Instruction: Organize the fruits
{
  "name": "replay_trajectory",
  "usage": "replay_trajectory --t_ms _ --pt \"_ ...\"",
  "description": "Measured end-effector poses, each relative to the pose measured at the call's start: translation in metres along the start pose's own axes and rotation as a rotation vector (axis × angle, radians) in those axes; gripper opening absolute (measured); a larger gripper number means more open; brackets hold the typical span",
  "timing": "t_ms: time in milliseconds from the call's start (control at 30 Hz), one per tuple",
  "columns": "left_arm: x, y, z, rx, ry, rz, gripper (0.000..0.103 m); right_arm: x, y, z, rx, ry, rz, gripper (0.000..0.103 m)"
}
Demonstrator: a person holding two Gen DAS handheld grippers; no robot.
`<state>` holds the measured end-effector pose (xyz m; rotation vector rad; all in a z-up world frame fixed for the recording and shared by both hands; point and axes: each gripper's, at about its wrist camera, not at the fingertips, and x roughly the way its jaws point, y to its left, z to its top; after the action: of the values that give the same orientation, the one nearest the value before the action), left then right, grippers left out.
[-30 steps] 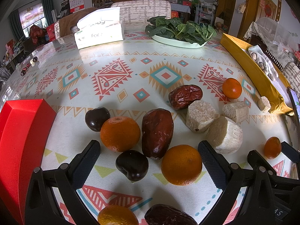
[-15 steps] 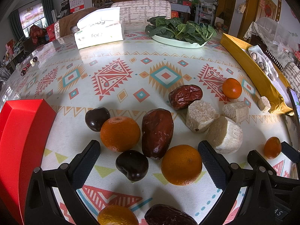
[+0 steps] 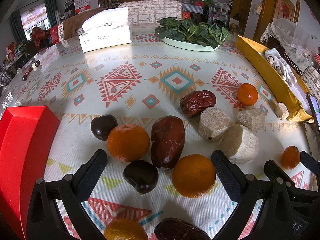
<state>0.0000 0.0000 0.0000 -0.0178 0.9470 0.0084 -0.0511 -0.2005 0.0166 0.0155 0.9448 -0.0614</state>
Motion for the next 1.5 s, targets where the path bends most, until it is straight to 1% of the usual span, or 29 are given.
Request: replay_trajectory --t_ms 1367,1500 --pt "0.0000 0.0000 0.0000 0.000 0.000 0.000 0.103 -0.0052 -0.0018 -0.0045 0.000 0.000 0.000 0.103" --pt "-0.0018 0.0016 -0.0014 0.013 0.010 -0.012 0.103 -0.0061 -0.0021 -0.0053 -0.001 0.000 0.000 0.103"
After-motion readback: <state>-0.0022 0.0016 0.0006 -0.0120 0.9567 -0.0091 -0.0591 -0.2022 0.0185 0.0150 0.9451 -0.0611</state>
